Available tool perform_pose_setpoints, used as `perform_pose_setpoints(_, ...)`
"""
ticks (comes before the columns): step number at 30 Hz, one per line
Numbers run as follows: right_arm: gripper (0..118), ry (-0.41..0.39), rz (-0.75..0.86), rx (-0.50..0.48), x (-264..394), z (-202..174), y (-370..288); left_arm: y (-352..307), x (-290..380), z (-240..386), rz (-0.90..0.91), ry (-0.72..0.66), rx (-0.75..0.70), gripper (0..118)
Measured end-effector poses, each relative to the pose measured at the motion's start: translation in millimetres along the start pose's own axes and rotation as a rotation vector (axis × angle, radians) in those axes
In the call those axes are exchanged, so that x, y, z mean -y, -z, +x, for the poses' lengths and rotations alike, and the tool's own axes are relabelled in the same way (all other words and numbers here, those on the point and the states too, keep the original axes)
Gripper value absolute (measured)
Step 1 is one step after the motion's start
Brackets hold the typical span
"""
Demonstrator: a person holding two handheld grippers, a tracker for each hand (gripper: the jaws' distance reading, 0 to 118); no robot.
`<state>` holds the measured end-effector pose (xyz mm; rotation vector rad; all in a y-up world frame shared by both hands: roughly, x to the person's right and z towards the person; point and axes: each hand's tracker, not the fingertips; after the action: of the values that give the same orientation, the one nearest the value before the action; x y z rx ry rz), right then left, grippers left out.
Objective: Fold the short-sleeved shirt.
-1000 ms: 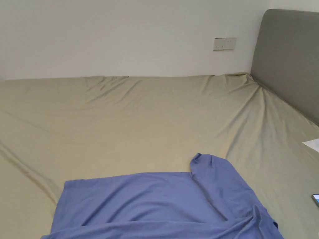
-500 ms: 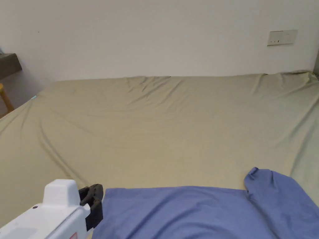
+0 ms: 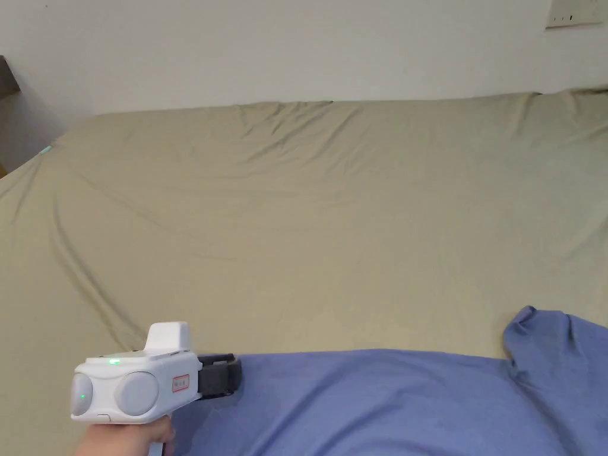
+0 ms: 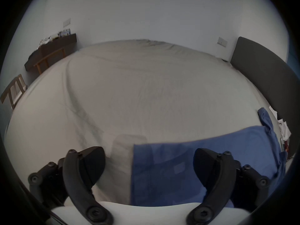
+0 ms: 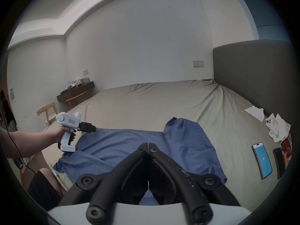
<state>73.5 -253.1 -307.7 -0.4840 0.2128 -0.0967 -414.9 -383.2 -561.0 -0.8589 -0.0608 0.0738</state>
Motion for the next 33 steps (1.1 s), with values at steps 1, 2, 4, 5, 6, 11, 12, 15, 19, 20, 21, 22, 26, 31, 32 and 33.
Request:
perform_pose_setpoints(1,1,0.005,-0.001,-0.001,0,0,3,0,7,8,0.024,0.043,-0.061,97)
perform_pose_setpoints(2,1,0.007,0.0,-0.001,1,-1,3,-6,4,13,0.065,0.082,-0.072,82)
perform_pose_setpoints(4,1,0.015,-0.001,-0.004,2,-2,4,-15,7,25,0.115,0.156,-0.073,28)
perform_pose_setpoints(5,1,0.023,-0.004,-0.008,3,-2,5,-17,12,29,0.126,0.163,-0.099,0)
perform_pose_setpoints(6,2,0.032,-0.013,-0.018,4,0,7,-19,12,30,0.132,0.172,-0.071,0)
perform_pose_setpoints(11,1,0.013,-0.045,0.008,5,14,16,-35,20,50,0.146,0.285,-0.005,0)
perform_pose_setpoints(12,1,0.01,-0.056,0.016,2,22,19,-40,22,53,0.16,0.284,-0.003,0)
perform_pose_setpoints(15,2,-0.022,-0.128,0.096,-11,57,44,-68,23,56,0.212,0.261,0.062,0)
perform_pose_setpoints(19,38,0.003,-0.289,0.2,-35,129,110,-102,24,56,0.27,0.207,0.103,0)
perform_pose_setpoints(20,59,0.013,-0.336,0.211,-38,144,129,-106,23,54,0.274,0.177,0.112,0)
perform_pose_setpoints(21,75,0.026,-0.375,0.238,-40,155,145,-109,22,52,0.275,0.151,0.114,0)
perform_pose_setpoints(22,75,0.022,-0.407,0.266,-41,164,162,-115,18,51,0.275,0.134,0.113,0)
perform_pose_setpoints(26,74,0.014,-0.526,0.291,-27,185,208,-118,15,46,0.276,0.137,0.079,0)
perform_pose_setpoints(31,22,-0.116,-0.485,0.24,-2,160,203,-117,16,41,0.243,0.145,0.064,0)
perform_pose_setpoints(32,11,-0.085,-0.508,0.176,-1,159,201,-117,16,40,0.24,0.145,0.06,0)
perform_pose_setpoints(33,9,-0.02,-0.521,0.137,1,158,200,-117,17,40,0.238,0.141,0.06,0)
